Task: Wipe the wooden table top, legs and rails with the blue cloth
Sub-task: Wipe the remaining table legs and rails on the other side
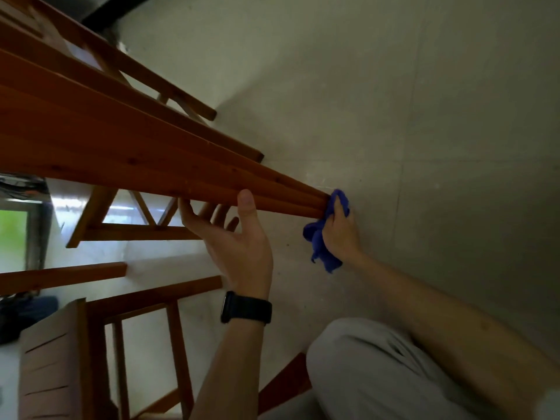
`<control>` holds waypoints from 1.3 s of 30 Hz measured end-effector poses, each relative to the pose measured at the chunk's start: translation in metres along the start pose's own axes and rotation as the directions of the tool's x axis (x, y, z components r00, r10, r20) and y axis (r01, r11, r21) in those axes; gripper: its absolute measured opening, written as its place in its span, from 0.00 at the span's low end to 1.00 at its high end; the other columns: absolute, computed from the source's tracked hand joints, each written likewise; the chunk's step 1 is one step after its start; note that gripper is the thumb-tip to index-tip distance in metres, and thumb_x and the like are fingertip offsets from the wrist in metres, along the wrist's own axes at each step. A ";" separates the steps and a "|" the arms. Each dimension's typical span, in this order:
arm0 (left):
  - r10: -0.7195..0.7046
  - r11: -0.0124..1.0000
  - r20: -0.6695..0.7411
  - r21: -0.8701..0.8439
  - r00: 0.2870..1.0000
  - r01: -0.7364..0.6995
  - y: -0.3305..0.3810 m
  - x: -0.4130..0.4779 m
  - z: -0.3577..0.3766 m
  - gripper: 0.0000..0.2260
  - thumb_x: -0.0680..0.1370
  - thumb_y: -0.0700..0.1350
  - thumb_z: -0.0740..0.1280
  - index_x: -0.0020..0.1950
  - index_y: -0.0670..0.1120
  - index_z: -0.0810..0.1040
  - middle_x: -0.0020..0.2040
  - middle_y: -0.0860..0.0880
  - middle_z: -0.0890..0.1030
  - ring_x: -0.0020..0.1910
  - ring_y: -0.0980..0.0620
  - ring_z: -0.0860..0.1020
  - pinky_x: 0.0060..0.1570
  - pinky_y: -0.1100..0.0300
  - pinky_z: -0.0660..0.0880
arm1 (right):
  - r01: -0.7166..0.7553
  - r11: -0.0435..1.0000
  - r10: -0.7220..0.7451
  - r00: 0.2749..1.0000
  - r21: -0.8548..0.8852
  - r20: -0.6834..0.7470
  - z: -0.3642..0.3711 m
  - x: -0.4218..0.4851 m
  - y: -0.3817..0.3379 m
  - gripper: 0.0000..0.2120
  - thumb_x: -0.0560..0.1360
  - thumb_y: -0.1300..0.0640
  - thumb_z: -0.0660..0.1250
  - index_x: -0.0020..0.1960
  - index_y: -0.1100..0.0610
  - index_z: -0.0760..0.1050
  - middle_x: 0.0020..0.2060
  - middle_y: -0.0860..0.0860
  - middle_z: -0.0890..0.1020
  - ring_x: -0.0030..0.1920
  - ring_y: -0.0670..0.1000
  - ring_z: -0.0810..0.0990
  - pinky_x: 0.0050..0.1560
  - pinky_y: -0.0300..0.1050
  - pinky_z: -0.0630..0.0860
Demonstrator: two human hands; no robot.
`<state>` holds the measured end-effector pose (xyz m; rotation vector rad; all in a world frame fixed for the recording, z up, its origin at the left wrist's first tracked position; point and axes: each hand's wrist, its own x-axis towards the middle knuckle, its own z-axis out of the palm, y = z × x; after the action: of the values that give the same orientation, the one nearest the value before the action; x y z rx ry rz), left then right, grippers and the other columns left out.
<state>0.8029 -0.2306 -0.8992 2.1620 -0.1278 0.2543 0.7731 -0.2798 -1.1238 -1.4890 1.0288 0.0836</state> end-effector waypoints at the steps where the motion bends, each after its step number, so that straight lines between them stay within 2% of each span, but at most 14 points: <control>1: -0.003 1.000 0.000 0.010 1.000 0.003 0.000 0.001 0.000 0.35 0.74 0.53 0.71 0.73 0.59 0.52 0.60 0.62 0.72 0.60 0.58 0.77 0.52 0.66 0.78 | -0.058 0.998 0.057 0.997 0.030 0.061 -0.005 0.006 -0.001 0.23 0.83 0.56 0.51 0.77 0.54 0.57 0.69 0.60 0.67 0.52 0.59 0.76 0.48 0.50 0.73; 3: -0.005 0.999 -0.006 0.035 1.000 0.005 -0.001 0.000 0.001 0.36 0.75 0.52 0.71 0.76 0.55 0.52 0.59 0.64 0.72 0.59 0.58 0.77 0.53 0.63 0.78 | -0.163 0.986 0.166 0.962 -0.030 0.217 -0.014 0.011 0.009 0.18 0.83 0.60 0.52 0.70 0.62 0.68 0.65 0.61 0.74 0.58 0.60 0.76 0.56 0.50 0.72; 5: -0.002 0.998 -0.011 0.056 1.000 0.003 0.002 -0.001 0.001 0.39 0.75 0.55 0.71 0.78 0.52 0.52 0.59 0.63 0.72 0.58 0.60 0.76 0.55 0.58 0.78 | -0.090 0.962 0.180 0.918 -0.257 0.354 -0.022 0.004 0.020 0.16 0.83 0.60 0.51 0.61 0.63 0.74 0.63 0.59 0.77 0.61 0.57 0.75 0.61 0.49 0.71; 7: -0.022 0.997 -0.004 0.074 1.000 0.023 0.002 -0.002 0.004 0.40 0.73 0.59 0.69 0.78 0.52 0.51 0.61 0.58 0.73 0.58 0.59 0.76 0.56 0.55 0.78 | -0.111 0.980 0.155 0.946 -0.168 0.283 -0.029 -0.005 0.022 0.14 0.83 0.58 0.51 0.55 0.59 0.75 0.57 0.58 0.79 0.53 0.56 0.77 0.54 0.52 0.74; 10: -0.056 0.996 -0.015 0.075 0.998 0.057 0.004 -0.005 0.003 0.39 0.74 0.57 0.70 0.78 0.55 0.51 0.65 0.53 0.73 0.61 0.54 0.76 0.58 0.49 0.78 | -0.131 0.989 0.117 0.975 0.062 0.187 -0.044 -0.014 -0.011 0.15 0.83 0.54 0.54 0.67 0.53 0.69 0.52 0.51 0.78 0.43 0.51 0.77 0.39 0.46 0.74; 15: -0.127 0.991 0.076 0.048 0.989 0.124 0.017 -0.006 -0.005 0.35 0.76 0.52 0.71 0.73 0.64 0.49 0.65 0.57 0.71 0.63 0.57 0.72 0.63 0.53 0.73 | 0.177 0.933 -0.208 0.976 0.312 0.069 -0.090 -0.023 -0.132 0.15 0.78 0.53 0.63 0.65 0.49 0.71 0.54 0.48 0.77 0.48 0.48 0.78 0.47 0.47 0.76; 20: -0.197 0.980 0.133 0.050 0.971 0.192 0.034 -0.001 -0.011 0.35 0.77 0.47 0.72 0.74 0.60 0.52 0.63 0.60 0.69 0.61 0.62 0.71 0.46 0.75 0.71 | 0.541 0.720 -0.653 0.739 0.434 0.164 -0.124 -0.082 -0.237 0.19 0.77 0.57 0.64 0.67 0.46 0.74 0.58 0.42 0.79 0.57 0.43 0.78 0.55 0.40 0.75; 24: -0.294 0.952 0.261 -0.008 0.919 0.307 0.054 0.005 -0.032 0.33 0.75 0.40 0.73 0.73 0.54 0.59 0.65 0.57 0.71 0.59 0.59 0.74 0.41 0.73 0.75 | 0.778 0.505 -0.852 0.519 0.374 0.071 -0.133 -0.128 -0.262 0.24 0.80 0.59 0.61 0.75 0.47 0.64 0.62 0.44 0.74 0.61 0.41 0.73 0.61 0.32 0.69; 26: -0.351 0.919 0.295 -0.072 0.889 0.387 0.068 0.003 -0.046 0.31 0.76 0.41 0.72 0.73 0.55 0.61 0.67 0.54 0.71 0.57 0.58 0.74 0.41 0.70 0.76 | 0.814 0.543 -0.840 0.532 0.206 0.109 -0.123 -0.129 -0.240 0.24 0.82 0.56 0.59 0.77 0.48 0.59 0.63 0.49 0.70 0.59 0.44 0.71 0.60 0.31 0.68; 29: -0.474 0.857 0.315 -0.048 0.822 0.513 0.079 -0.012 -0.055 0.30 0.78 0.51 0.70 0.76 0.53 0.61 0.71 0.52 0.69 0.65 0.51 0.72 0.58 0.58 0.74 | 0.510 0.847 -0.447 0.837 -0.151 0.316 -0.113 -0.089 -0.176 0.21 0.81 0.54 0.59 0.74 0.53 0.63 0.63 0.57 0.72 0.55 0.55 0.76 0.57 0.48 0.75; 31: -0.584 0.793 0.349 0.053 0.733 0.607 0.075 -0.028 -0.049 0.29 0.79 0.57 0.65 0.77 0.54 0.59 0.75 0.48 0.66 0.70 0.46 0.69 0.65 0.50 0.69 | 0.245 0.917 -0.092 0.899 -0.315 0.429 -0.110 -0.073 -0.140 0.19 0.79 0.57 0.61 0.69 0.57 0.69 0.57 0.60 0.78 0.49 0.58 0.79 0.54 0.54 0.78; 34: -0.651 0.711 0.459 0.092 0.604 0.697 0.055 -0.055 -0.032 0.36 0.76 0.67 0.61 0.80 0.58 0.51 0.78 0.48 0.60 0.73 0.42 0.66 0.69 0.48 0.67 | -0.176 0.982 0.107 0.824 0.071 0.556 -0.097 -0.085 -0.121 0.16 0.80 0.54 0.64 0.66 0.60 0.74 0.53 0.60 0.82 0.50 0.59 0.82 0.54 0.56 0.79; 36: -0.632 0.754 0.408 0.128 0.659 0.644 0.030 -0.068 -0.026 0.37 0.73 0.72 0.61 0.78 0.64 0.53 0.76 0.48 0.64 0.66 0.43 0.73 0.64 0.47 0.74 | -0.339 0.914 0.100 0.719 0.222 0.688 -0.091 -0.111 -0.129 0.19 0.81 0.47 0.61 0.65 0.58 0.74 0.56 0.59 0.82 0.54 0.59 0.82 0.49 0.55 0.80; 39: -0.588 0.808 0.103 0.045 0.802 0.587 0.009 -0.066 -0.037 0.21 0.81 0.54 0.64 0.72 0.61 0.64 0.64 0.48 0.75 0.55 0.48 0.78 0.55 0.51 0.78 | -0.354 0.910 0.093 0.681 0.216 0.727 -0.102 -0.135 -0.149 0.22 0.82 0.41 0.55 0.62 0.54 0.78 0.56 0.55 0.83 0.56 0.60 0.81 0.50 0.54 0.78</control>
<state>0.7322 -0.2059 -0.8870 2.1117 0.4855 -0.2304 0.7343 -0.3164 -0.9049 -0.8630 0.5396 0.5894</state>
